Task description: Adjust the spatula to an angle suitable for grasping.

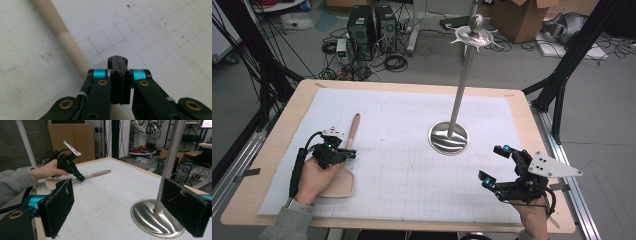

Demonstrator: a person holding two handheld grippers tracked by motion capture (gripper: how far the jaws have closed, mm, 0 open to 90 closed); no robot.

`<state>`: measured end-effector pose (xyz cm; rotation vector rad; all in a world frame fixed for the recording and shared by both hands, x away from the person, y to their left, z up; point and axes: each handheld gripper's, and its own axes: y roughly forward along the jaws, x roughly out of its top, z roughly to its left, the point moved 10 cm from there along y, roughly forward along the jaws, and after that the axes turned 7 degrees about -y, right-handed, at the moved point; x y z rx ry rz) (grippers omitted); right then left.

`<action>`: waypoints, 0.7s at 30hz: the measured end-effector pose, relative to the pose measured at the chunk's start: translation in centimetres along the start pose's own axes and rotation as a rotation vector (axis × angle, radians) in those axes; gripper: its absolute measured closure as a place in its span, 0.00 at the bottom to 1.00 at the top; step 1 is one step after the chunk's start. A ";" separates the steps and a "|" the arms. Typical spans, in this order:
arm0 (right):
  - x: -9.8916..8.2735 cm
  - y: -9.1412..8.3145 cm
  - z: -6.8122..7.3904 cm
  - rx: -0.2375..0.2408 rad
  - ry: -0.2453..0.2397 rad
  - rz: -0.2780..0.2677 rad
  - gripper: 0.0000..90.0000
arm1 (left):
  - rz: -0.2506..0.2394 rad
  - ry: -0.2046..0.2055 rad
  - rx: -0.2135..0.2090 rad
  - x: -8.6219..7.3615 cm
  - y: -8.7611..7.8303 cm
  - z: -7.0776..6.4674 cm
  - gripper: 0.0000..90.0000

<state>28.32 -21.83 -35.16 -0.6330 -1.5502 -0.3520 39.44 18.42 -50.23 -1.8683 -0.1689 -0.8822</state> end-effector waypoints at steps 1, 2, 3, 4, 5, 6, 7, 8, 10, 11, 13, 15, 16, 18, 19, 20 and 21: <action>-0.1 0.0 0.1 0.001 0.006 0.004 0.12 | 0.000 0.002 0.004 0.0 0.0 0.0 0.99; -0.1 0.0 0.0 0.000 0.006 0.006 0.12 | 0.007 0.005 0.009 -0.1 -0.1 0.1 0.99; -0.1 0.0 0.0 0.002 0.007 0.007 0.12 | 0.012 0.008 0.017 -0.2 -0.1 0.2 0.99; -0.1 0.1 0.1 0.004 0.008 0.008 0.12 | 0.009 0.010 0.020 -0.2 -0.1 0.2 0.99; -0.2 0.1 0.1 0.004 0.014 0.012 0.12 | 0.014 0.017 0.021 -0.3 -0.2 0.2 1.00; -0.2 0.1 0.1 0.004 0.012 0.012 0.12 | 0.014 0.019 0.025 -0.3 -0.2 0.2 1.00; -0.2 0.1 0.1 0.004 0.012 0.012 0.12 | 0.014 0.025 0.031 -0.3 -0.1 0.1 1.00; -0.2 0.2 0.1 0.007 0.006 0.010 0.12 | 0.012 0.033 0.045 -0.3 -0.1 0.1 1.00; -0.2 0.2 0.2 0.009 0.009 0.018 0.12 | 0.015 0.052 0.062 -0.4 0.0 0.0 1.00; -0.2 0.2 0.2 0.010 0.008 0.019 0.12 | 0.016 0.056 0.067 -0.4 -0.1 0.0 1.00; -0.3 0.2 0.2 0.011 0.010 0.020 0.12 | 0.018 0.065 0.075 -0.4 -0.1 -0.1 1.00; -0.3 0.2 0.2 0.012 0.010 0.020 0.12 | 0.029 0.076 0.089 -0.5 -0.1 0.0 1.00; -0.3 0.2 0.2 0.013 0.011 0.022 0.12 | 0.035 0.082 0.093 -0.6 -0.2 0.0 1.00; -0.3 0.1 0.1 0.013 0.011 0.022 0.12 | 0.039 0.089 0.101 -0.7 -0.3 0.0 1.00; -0.3 0.1 0.2 0.016 0.010 0.021 0.12 | 0.035 0.086 0.104 -0.8 -0.3 0.0 1.00; -0.3 0.2 0.2 0.016 0.010 0.022 0.12 | 0.041 0.093 0.102 -0.8 -0.4 0.1 1.00; -0.3 0.2 0.2 0.016 0.010 0.021 0.12 | 0.039 0.085 0.103 -0.9 -0.5 0.1 1.00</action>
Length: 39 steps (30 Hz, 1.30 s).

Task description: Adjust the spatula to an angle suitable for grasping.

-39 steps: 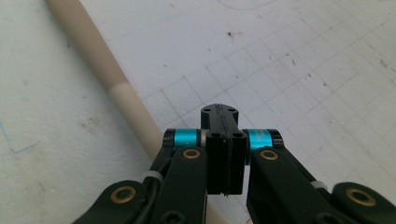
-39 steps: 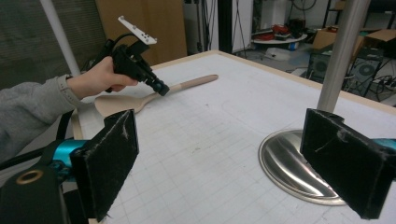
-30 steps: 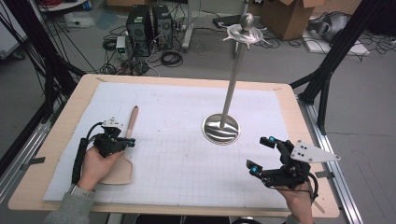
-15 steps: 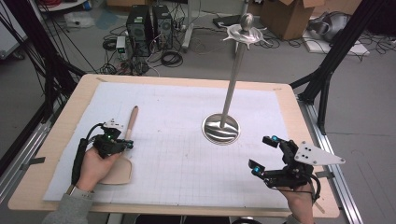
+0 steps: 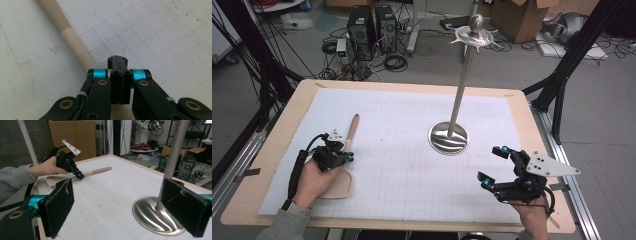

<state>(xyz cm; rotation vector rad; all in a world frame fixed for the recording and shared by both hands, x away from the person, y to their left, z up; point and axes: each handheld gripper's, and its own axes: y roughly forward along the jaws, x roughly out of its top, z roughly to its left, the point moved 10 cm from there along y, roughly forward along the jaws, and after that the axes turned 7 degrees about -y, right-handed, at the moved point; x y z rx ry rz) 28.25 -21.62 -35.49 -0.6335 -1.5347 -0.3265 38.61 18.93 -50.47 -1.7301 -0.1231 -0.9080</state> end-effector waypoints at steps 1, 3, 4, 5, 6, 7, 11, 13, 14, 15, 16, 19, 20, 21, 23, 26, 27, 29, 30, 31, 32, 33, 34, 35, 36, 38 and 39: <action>0.0 0.0 0.0 0.001 0.006 0.002 0.12 | 0.007 0.009 0.000 -0.1 -0.1 0.1 1.00; -0.1 0.1 0.0 0.002 0.001 0.006 0.12 | 0.016 0.012 0.003 -0.3 -0.3 0.3 1.00; -0.1 0.1 0.0 0.001 0.000 0.007 0.12 | 0.017 0.013 0.001 -0.3 -0.3 0.3 1.00; -0.2 0.1 0.1 0.005 0.010 0.013 0.12 | 0.021 0.015 0.003 -0.4 -0.4 0.5 1.00; -0.1 0.2 0.1 0.004 0.007 0.011 0.12 | 0.024 0.019 0.002 -0.5 -0.5 0.6 1.00; -0.1 0.2 0.1 0.005 0.003 0.009 0.12 | 0.027 0.024 -0.001 -0.6 -0.6 0.7 1.00; -0.2 0.3 0.1 0.007 0.002 0.012 0.12 | 0.035 0.033 0.005 -0.9 -0.8 1.0 1.00; -0.2 0.4 0.1 0.006 0.001 0.014 0.12 | 0.035 0.031 0.008 -1.0 -1.0 1.2 1.00; -0.2 0.4 0.1 0.008 0.003 0.015 0.12 | 0.041 0.039 0.009 -1.1 -1.1 1.4 1.00; -0.2 0.4 0.2 0.009 0.005 0.018 0.12 | 0.039 0.036 0.010 -1.2 -1.1 1.4 1.00; -0.2 0.4 0.2 0.009 0.004 0.018 0.12 | 0.039 0.040 0.006 -1.3 -1.2 1.5 0.99; -0.3 0.5 0.2 0.014 0.003 0.019 0.12 | 0.043 0.039 0.009 -1.3 -1.3 1.8 1.00; -0.4 0.6 0.1 0.014 0.005 0.022 0.12 | 0.046 0.043 0.011 -1.3 -1.3 1.9 0.99; -0.4 0.6 0.2 0.017 0.007 0.023 0.12 | 0.047 0.043 0.010 -1.3 -1.3 1.9 0.99; -0.5 0.7 0.2 0.017 0.007 0.027 0.12 | 0.045 0.037 0.006 -1.3 -1.3 1.9 0.99; -0.5 0.8 0.3 0.024 0.008 0.028 0.12 | 0.014 0.016 -0.021 -1.1 -1.3 1.8 0.99; -0.5 0.8 0.3 0.027 0.001 0.027 0.12 | -0.007 0.008 -0.023 -0.9 -1.5 1.9 0.99; -0.3 0.8 0.6 0.042 -0.008 0.021 0.12 | -0.050 -0.005 -0.027 -0.4 -1.9 2.2 0.99; -0.3 0.8 0.7 0.052 -0.014 0.019 0.12 | -0.058 -0.010 -0.027 -0.1 -2.1 2.3 0.98; -0.2 0.9 0.8 0.054 -0.018 0.018 0.12 | -0.070 -0.017 -0.030 0.2 -2.3 2.4 0.99; -0.2 0.9 0.9 0.060 -0.020 0.020 0.12 | -0.075 -0.027 -0.034 0.4 -2.5 2.5 0.99; -0.3 1.0 1.0 0.064 -0.021 0.022 0.12 | -0.080 -0.031 -0.034 0.6 -2.7 2.6 0.99; -0.3 1.1 1.0 0.062 -0.024 0.025 0.12 | -0.082 -0.030 -0.030 0.8 -2.8 2.7 0.99; -0.3 1.1 1.1 0.068 -0.028 0.027 0.12 | -0.086 -0.032 -0.027 1.1 -3.0 2.9 0.99; -0.3 1.1 1.1 0.068 -0.030 0.027 0.12 | -0.095 -0.038 -0.030 1.4 -3.1 2.9 0.99; -0.4 1.1 1.0 0.064 -0.023 0.029 0.12 | -0.106 -0.040 -0.020 1.8 -3.4 3.2 0.99; -0.4 1.1 1.0 0.063 -0.023 0.025 0.12 | -0.110 -0.040 -0.019 2.0 -3.5 3.2 0.99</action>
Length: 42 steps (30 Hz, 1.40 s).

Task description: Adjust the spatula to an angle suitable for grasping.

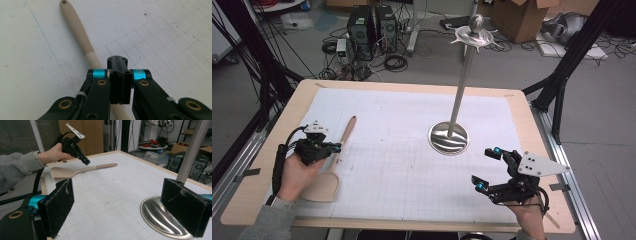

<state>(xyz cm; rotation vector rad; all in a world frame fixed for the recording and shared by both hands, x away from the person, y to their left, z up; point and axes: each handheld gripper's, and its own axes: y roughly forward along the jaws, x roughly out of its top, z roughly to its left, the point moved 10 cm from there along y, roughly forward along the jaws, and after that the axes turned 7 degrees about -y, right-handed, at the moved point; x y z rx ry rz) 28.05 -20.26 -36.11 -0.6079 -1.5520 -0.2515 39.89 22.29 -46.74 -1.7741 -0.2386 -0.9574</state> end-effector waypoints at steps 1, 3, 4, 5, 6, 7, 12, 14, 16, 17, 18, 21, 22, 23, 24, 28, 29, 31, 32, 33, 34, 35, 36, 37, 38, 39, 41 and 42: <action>0.0 0.0 0.0 0.001 0.001 -0.001 0.12 | -0.005 -0.003 0.004 0.2 -0.1 0.1 0.99; 0.0 -0.1 0.0 -0.001 0.001 -0.003 0.12 | -0.005 -0.011 0.011 0.5 -0.1 0.5 1.00; 0.0 -0.1 0.0 0.000 0.001 -0.005 0.12 | -0.008 -0.020 0.013 0.7 -0.1 0.7 1.00; 0.1 -0.1 0.0 0.000 0.001 -0.004 0.12 | -0.013 -0.029 0.017 0.9 0.0 0.9 1.00; 0.1 -0.1 0.0 0.001 -0.004 -0.006 0.12 | -0.014 -0.037 0.018 1.0 0.0 1.1 1.00; 0.1 0.0 0.0 0.000 -0.002 -0.005 0.12 | -0.017 -0.049 0.020 1.2 -0.1 1.3 1.00; 0.0 0.0 -0.1 -0.002 0.003 -0.004 0.12 | -0.033 -0.096 0.067 1.7 0.1 2.5 1.00; 0.0 0.0 -0.1 -0.002 0.008 -0.001 0.12 | -0.033 -0.118 0.080 1.9 0.4 2.8 1.00; -0.1 0.0 -0.1 -0.002 0.007 -0.001 0.12 | -0.025 -0.134 0.081 2.1 0.7 3.0 1.00; -0.1 0.0 -0.1 -0.001 0.007 -0.002 0.12 | -0.016 -0.136 0.087 2.2 0.9 3.1 1.00; -0.1 0.0 -0.1 -0.001 0.008 -0.001 0.12 | -0.008 -0.141 0.094 2.2 1.2 3.2 1.00; -0.1 -0.1 -0.2 0.000 0.006 -0.004 0.12 | 0.022 -0.148 0.112 2.4 2.0 3.8 1.00; -0.1 -0.1 -0.2 0.001 0.009 -0.004 0.12 | 0.028 -0.151 0.115 2.4 2.2 4.0 1.00; -0.1 -0.1 -0.3 -0.003 0.007 -0.006 0.12 | 0.030 -0.153 0.112 2.5 2.4 4.2 1.00; -0.1 -0.2 -0.3 -0.002 0.009 -0.007 0.12 | 0.018 -0.166 0.103 2.7 2.6 4.3 1.00; -0.1 -0.2 -0.3 0.001 0.020 -0.020 0.12 | 0.024 -0.162 0.079 2.6 3.6 4.7 1.00; -0.2 -0.1 -0.4 0.004 0.022 -0.021 0.12 | 0.031 -0.162 0.082 2.5 3.8 4.9 1.00; -0.4 0.2 -0.4 0.009 0.019 -0.011 0.12 | 0.019 -0.170 0.088 2.6 4.0 5.2 1.00; -0.5 0.3 -0.4 0.013 0.025 -0.007 0.12 | 0.003 -0.172 0.094 2.7 4.0 5.3 1.00; -0.6 0.3 -0.4 0.015 0.025 -0.001 0.12 | -0.007 -0.170 0.097 2.9 4.0 5.3 1.00; -0.6 0.4 -0.4 0.014 0.025 0.004 0.12 | -0.004 -0.174 0.093 2.9 4.1 5.4 1.00; -0.7 0.4 -0.3 0.016 0.026 0.008 0.12 | 0.005 -0.178 0.090 2.8 4.2 5.5 1.00; -0.7 0.4 -0.3 0.012 0.017 0.008 0.12 | 0.019 -0.177 0.095 2.7 4.4 5.6 1.00; -0.6 0.4 -0.3 0.012 0.018 0.009 0.12 | 0.030 -0.177 0.096 2.5 4.5 5.6 1.00; -0.6 0.4 -0.3 0.011 0.019 0.008 0.12 | 0.028 -0.178 0.097 2.6 4.5 5.7 1.00; -0.6 0.4 -0.3 0.008 0.017 0.006 0.12 | 0.028 -0.184 0.094 2.6 4.6 5.7 1.00; -0.6 0.3 -0.3 0.008 0.019 0.007 0.12 | 0.029 -0.181 0.087 2.6 4.6 5.6 1.00; -0.6 0.3 -0.3 0.008 0.021 0.007 0.12 | 0.028 -0.187 0.080 2.6 4.7 5.5 1.00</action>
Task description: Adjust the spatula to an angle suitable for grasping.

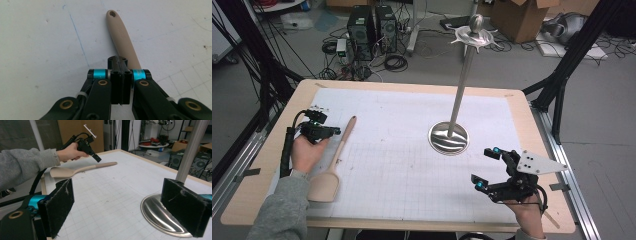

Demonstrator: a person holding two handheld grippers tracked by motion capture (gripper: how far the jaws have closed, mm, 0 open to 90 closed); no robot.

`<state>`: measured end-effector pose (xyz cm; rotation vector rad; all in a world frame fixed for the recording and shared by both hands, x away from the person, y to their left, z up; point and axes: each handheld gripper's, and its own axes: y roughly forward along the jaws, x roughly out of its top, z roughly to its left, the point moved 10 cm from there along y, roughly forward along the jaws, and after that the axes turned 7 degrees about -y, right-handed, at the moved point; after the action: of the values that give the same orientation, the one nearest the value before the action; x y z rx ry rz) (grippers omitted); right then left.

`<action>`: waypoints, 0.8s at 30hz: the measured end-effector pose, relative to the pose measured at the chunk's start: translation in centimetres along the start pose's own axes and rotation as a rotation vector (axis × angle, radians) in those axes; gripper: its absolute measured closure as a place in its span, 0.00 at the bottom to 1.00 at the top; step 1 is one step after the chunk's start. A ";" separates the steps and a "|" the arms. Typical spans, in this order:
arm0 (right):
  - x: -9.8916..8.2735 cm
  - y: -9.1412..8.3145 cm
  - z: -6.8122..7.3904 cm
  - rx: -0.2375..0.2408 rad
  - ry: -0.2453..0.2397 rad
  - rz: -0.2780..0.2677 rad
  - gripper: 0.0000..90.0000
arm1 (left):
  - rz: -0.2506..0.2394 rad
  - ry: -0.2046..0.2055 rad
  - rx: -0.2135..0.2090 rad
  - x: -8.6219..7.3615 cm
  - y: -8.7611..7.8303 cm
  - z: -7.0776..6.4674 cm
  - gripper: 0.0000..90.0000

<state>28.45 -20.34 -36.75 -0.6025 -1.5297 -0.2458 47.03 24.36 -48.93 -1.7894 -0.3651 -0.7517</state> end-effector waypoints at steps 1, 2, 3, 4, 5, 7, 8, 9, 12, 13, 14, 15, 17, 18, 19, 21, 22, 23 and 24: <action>0.0 0.0 0.0 -0.002 0.001 0.001 0.12 | 0.003 -0.007 -0.008 -0.1 0.2 -0.1 1.00; -0.1 0.0 -0.1 -0.002 -0.001 0.001 0.12 | 0.014 -0.008 -0.008 -0.2 0.4 -0.2 1.00; -0.1 0.0 -0.1 -0.004 -0.002 0.001 0.12 | 0.028 0.001 -0.005 -0.4 0.7 -0.2 1.00; 0.0 0.0 -0.1 -0.008 -0.002 0.000 0.12 | 0.035 -0.001 -0.005 -0.5 0.9 -0.3 1.00; 0.1 0.0 -0.1 -0.014 -0.009 -0.007 0.12 | 0.044 0.002 -0.002 -0.6 1.1 -0.4 1.00; 0.2 -0.1 -0.1 -0.017 -0.013 -0.012 0.12 | 0.045 0.000 -0.003 -0.6 1.3 -0.4 1.00; 0.3 -0.2 0.0 -0.016 -0.009 -0.010 0.12 | 0.043 -0.004 -0.006 -0.6 1.3 -0.4 1.00; 0.3 -0.2 -0.1 -0.022 -0.015 -0.013 0.12 | 0.042 -0.012 -0.013 -0.5 1.2 -0.4 1.00; 0.2 -0.2 -0.1 -0.020 -0.009 -0.011 0.12 | 0.053 -0.053 -0.042 -0.5 1.3 -0.1 1.00; 0.2 -0.1 -0.1 -0.019 -0.004 -0.008 0.12 | 0.064 -0.051 -0.042 -0.6 1.4 -0.1 1.00; 0.1 -0.1 -0.1 -0.020 -0.004 -0.005 0.12 | 0.068 -0.048 -0.037 -0.6 1.5 -0.2 1.00; 0.1 0.0 -0.2 -0.018 -0.009 -0.005 0.12 | 0.067 -0.048 -0.041 -0.6 1.5 -0.3 1.00; 0.0 0.2 -0.2 -0.016 -0.012 -0.001 0.12 | 0.068 -0.039 -0.046 -0.6 1.6 -0.7 1.00; 0.0 0.2 -0.1 -0.015 -0.006 0.000 0.12 | 0.070 -0.037 -0.047 -0.6 1.7 -0.8 1.00; 0.0 0.2 0.0 -0.014 -0.003 0.002 0.12 | 0.075 -0.032 -0.051 -0.6 1.7 -1.0 1.00; 0.1 0.2 0.0 -0.012 -0.010 -0.001 0.12 | 0.081 -0.022 -0.052 -0.6 1.9 -1.4 1.00; 0.1 0.2 0.0 -0.013 -0.008 -0.001 0.12 | 0.093 -0.014 -0.058 -0.6 1.9 -1.6 1.00; 0.1 0.1 -0.1 -0.017 -0.009 -0.004 0.12 | 0.094 -0.010 -0.056 -0.6 2.0 -1.9 1.00; 0.2 0.1 0.0 -0.015 -0.007 -0.004 0.12 | 0.105 0.003 -0.061 -0.6 2.1 -2.2 1.00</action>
<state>28.54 -20.25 -36.62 -0.6127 -1.5369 -0.2590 47.06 21.64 -50.42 -1.8498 -0.2468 -0.6981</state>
